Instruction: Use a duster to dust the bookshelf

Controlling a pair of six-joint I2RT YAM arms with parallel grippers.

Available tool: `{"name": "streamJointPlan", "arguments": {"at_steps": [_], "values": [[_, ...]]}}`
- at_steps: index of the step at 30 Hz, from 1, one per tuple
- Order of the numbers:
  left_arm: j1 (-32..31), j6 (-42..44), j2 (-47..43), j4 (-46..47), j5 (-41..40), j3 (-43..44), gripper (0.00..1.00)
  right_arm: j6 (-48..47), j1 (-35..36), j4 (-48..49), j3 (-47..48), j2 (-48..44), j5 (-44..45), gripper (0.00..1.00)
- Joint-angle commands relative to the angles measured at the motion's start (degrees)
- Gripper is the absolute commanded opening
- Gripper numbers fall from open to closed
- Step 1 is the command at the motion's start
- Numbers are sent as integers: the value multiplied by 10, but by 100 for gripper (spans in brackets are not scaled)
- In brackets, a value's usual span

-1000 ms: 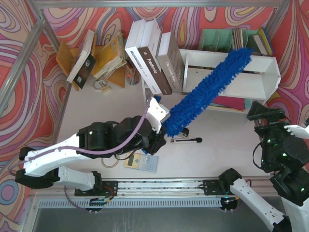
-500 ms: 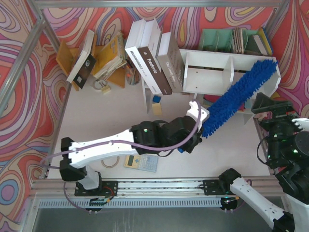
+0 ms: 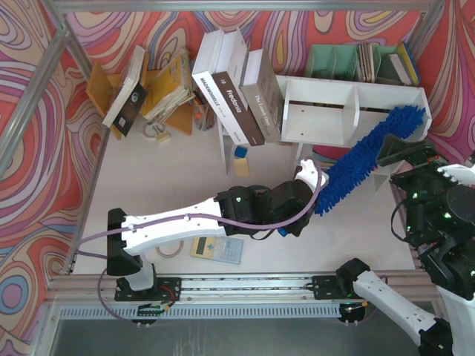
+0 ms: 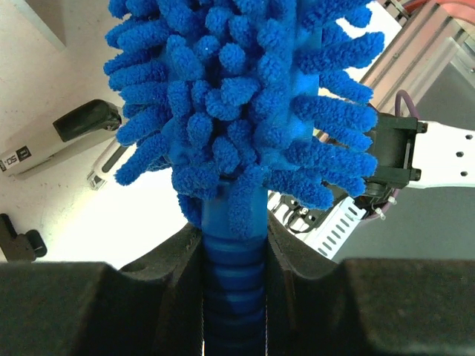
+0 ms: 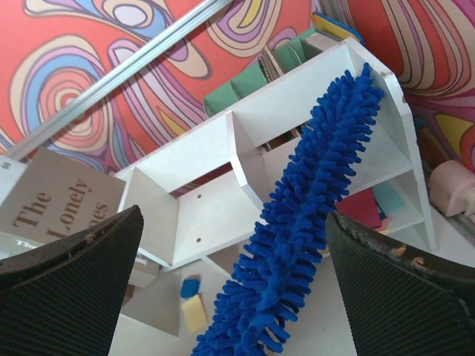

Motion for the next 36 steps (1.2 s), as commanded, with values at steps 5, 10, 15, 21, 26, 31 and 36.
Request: {"name": "streamJointPlan", "arguments": {"at_steps": [5, 10, 15, 21, 26, 31, 36], "values": [[2, 33, 11, 41, 38, -8, 0, -94, 2, 50, -14, -9, -5, 99], [14, 33, 18, 32, 54, -15, 0, -113, 1, 92, -33, -15, -20, 98], [23, 26, 21, 29, 72, -24, 0, -122, 2, 102, -39, -4, -10, 99], [28, 24, 31, 34, 68, 9, 0, -111, 2, 99, -46, -3, -2, 98], [33, 30, 45, 37, 34, 61, 0, -91, 2, 89, -49, -11, -6, 98], [41, 24, 77, 20, 20, 114, 0, -77, 1, 77, -53, -23, -7, 98], [43, 20, 86, 13, 16, 120, 0, -76, 2, 68, -53, -32, -1, 98]]}}
